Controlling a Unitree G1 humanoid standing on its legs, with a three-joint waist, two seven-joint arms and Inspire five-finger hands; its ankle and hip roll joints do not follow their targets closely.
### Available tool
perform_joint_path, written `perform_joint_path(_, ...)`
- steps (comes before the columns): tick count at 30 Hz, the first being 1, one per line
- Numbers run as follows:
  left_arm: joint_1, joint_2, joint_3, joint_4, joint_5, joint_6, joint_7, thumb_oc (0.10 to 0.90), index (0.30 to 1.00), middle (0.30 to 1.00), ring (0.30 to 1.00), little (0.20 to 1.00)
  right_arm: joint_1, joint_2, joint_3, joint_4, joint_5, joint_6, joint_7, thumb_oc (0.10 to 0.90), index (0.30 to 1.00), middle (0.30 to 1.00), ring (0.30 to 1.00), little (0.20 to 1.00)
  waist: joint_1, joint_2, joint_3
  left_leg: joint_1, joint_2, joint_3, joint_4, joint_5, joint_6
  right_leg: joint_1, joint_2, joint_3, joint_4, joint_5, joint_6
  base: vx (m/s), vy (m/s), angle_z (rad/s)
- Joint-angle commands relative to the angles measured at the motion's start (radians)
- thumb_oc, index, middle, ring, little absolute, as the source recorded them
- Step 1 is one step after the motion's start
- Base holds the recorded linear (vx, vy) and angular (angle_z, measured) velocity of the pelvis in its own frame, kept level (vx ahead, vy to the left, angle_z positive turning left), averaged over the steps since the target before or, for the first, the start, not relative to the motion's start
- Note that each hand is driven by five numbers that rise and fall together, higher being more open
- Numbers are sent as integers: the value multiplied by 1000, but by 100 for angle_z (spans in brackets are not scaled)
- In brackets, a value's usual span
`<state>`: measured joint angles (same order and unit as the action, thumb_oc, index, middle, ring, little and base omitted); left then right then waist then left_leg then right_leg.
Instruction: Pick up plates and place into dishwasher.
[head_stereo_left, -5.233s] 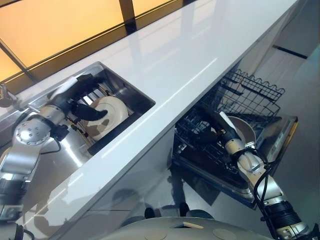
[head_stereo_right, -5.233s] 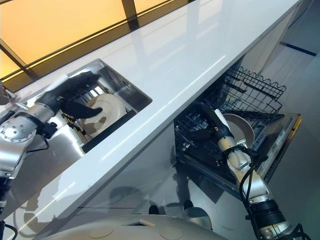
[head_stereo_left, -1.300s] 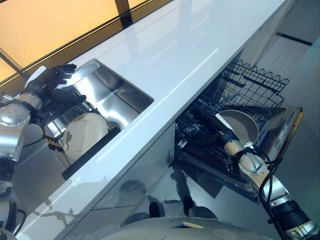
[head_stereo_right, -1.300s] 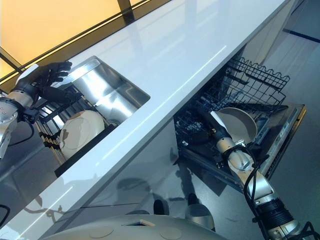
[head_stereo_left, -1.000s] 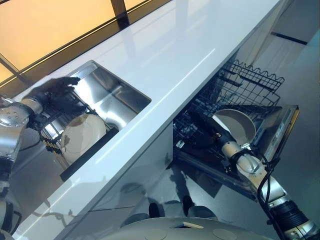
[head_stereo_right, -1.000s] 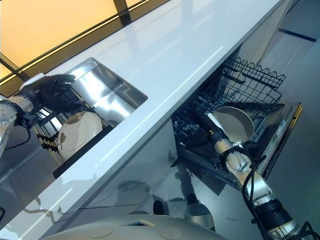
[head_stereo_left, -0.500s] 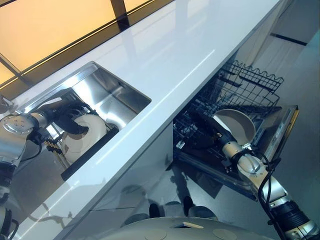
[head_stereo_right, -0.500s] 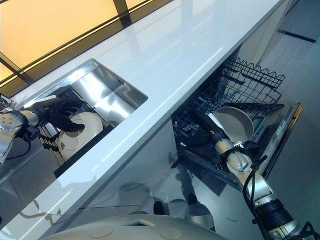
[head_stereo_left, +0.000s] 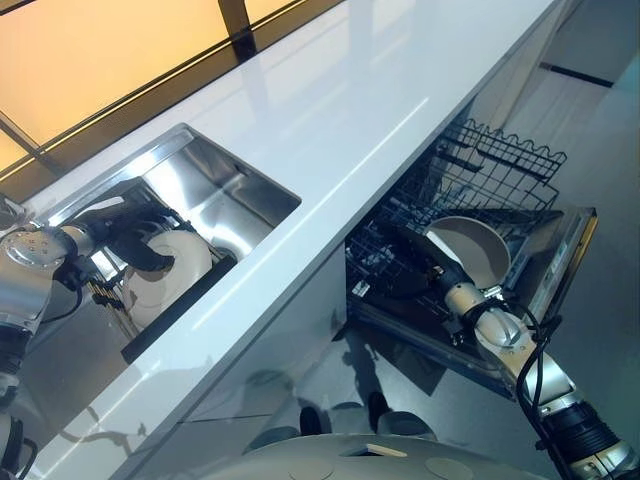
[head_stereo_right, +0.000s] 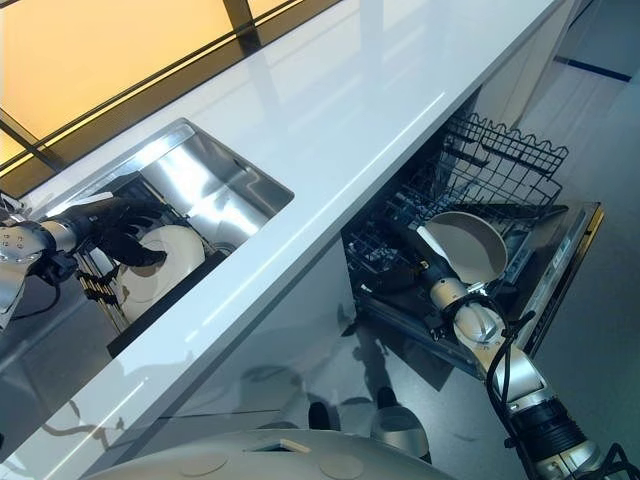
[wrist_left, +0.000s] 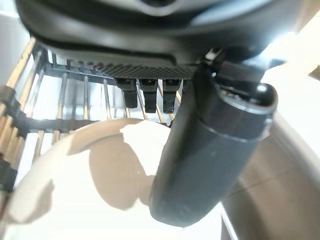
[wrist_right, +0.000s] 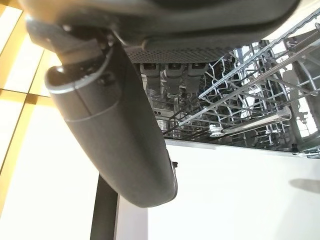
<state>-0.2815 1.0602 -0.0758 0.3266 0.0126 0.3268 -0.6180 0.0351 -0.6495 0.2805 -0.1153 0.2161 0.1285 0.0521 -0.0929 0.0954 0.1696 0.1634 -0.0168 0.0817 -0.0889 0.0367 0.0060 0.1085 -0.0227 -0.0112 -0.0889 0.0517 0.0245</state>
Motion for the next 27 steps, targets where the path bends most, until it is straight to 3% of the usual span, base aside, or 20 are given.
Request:
perform_joint_path(1, -9, 126, 2, 66, 136, 26, -104, 800, 900, 900, 900, 900, -67, -47, -50, -105, 41, -96, -8, 800, 900, 900, 900, 900, -1, -12, -51, -43, -79, -2, 27, -42, 20, -23, 5, -13, 58, -38, 84, 0, 0, 0)
perform_joint_path(4, -1, 114, -40, 56, 181, 56, -227, 800, 900, 900, 900, 900, -68, -59, -46, -109, 45, -90, -6, 800, 900, 900, 900, 900, -6, -10, -47, -42, -79, 1, 28, -43, 20, -23, 6, -10, 60, -38, 85, 24, 4, -1)
perform_joint_path(9, 4, 96, -96, 6, 235, 107, -317, 800, 900, 900, 900, 900, -73, -81, -37, -114, 55, -81, -9, 800, 900, 900, 900, 900, -13, -9, -36, -40, -81, 3, 26, -45, 22, -25, 9, -3, 62, -37, 87, 39, 9, -3)
perform_joint_path(14, -7, 76, -152, -56, 272, 99, -400, 800, 900, 900, 900, 900, -72, -96, -36, -112, 79, -67, -4, 800, 900, 900, 900, 900, -25, -6, -21, -43, -82, 12, 24, -44, 25, -32, 10, 4, 68, -38, 89, 57, 21, -5)
perform_joint_path(21, -74, 29, -237, -143, 120, 166, -453, 800, 900, 900, 900, 900, -71, -89, -18, -99, 67, -86, -8, 800, 900, 900, 900, 900, -42, 0, -7, -51, -85, 20, 18, -40, 29, -45, 12, 18, 78, -40, 90, 24, 7, -6)
perform_joint_path(25, -67, 12, -240, -196, 12, 206, -396, 800, 900, 900, 900, 900, -63, -85, -12, -86, 59, -110, -20, 800, 900, 900, 900, 900, -42, 0, -1, -53, -83, 26, 16, -38, 28, -47, 12, 18, 72, -35, 92, -17, -6, -3)
perform_joint_path(26, -63, 14, -236, -214, -14, 216, -377, 644, 766, 766, 766, 744, -58, -85, -14, -88, 59, -112, -22, 800, 900, 900, 900, 900, -42, 1, -1, -52, -83, 28, 15, -38, 27, -45, 13, 16, 71, -36, 93, 0, 0, 0)
perform_joint_path(27, -57, 14, -231, -224, -51, 223, -354, 591, 721, 721, 721, 691, -53, -84, -17, -90, 58, -115, -24, 800, 900, 900, 900, 900, -42, 1, -2, -52, -82, 29, 14, -37, 26, -44, 12, 14, 70, -36, 93, 0, 0, 0)
